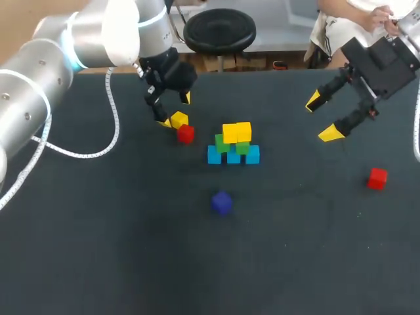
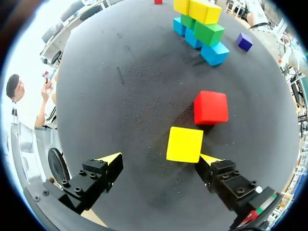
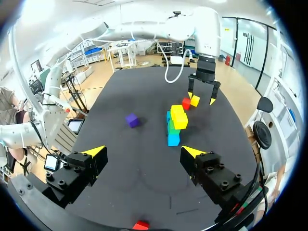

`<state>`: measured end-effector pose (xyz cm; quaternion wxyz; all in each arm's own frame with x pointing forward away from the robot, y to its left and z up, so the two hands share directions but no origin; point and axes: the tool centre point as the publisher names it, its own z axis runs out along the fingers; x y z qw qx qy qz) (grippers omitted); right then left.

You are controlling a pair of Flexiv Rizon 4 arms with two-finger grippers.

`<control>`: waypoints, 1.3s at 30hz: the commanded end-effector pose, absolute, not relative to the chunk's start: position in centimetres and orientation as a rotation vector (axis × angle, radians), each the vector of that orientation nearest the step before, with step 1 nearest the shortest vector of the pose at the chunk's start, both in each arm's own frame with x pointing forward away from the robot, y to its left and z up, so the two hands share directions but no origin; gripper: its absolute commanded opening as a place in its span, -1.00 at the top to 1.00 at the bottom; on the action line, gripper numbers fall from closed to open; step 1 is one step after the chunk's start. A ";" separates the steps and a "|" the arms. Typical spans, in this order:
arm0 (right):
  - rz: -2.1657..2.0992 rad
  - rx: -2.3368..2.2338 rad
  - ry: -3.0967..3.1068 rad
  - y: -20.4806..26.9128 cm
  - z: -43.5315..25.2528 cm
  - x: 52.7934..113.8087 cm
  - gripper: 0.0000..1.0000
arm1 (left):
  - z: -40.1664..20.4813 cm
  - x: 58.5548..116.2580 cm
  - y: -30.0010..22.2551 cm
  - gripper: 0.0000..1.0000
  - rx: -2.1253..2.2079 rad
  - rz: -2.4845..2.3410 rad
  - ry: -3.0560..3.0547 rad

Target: Place the blue cubes, place green cubes on the blue cubes, place the yellow cubes on the green cubes, then place the red cubes on the yellow cubes, and place purple cube on the red cubes.

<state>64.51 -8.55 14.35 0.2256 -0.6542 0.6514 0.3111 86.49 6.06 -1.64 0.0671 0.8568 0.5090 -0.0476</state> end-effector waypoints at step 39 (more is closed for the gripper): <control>0.858 -1.803 1.794 -8.5 14.3 64.5 -1.00 | -0.8 86.7 5.2 0.04 2.963 -0.754 1.515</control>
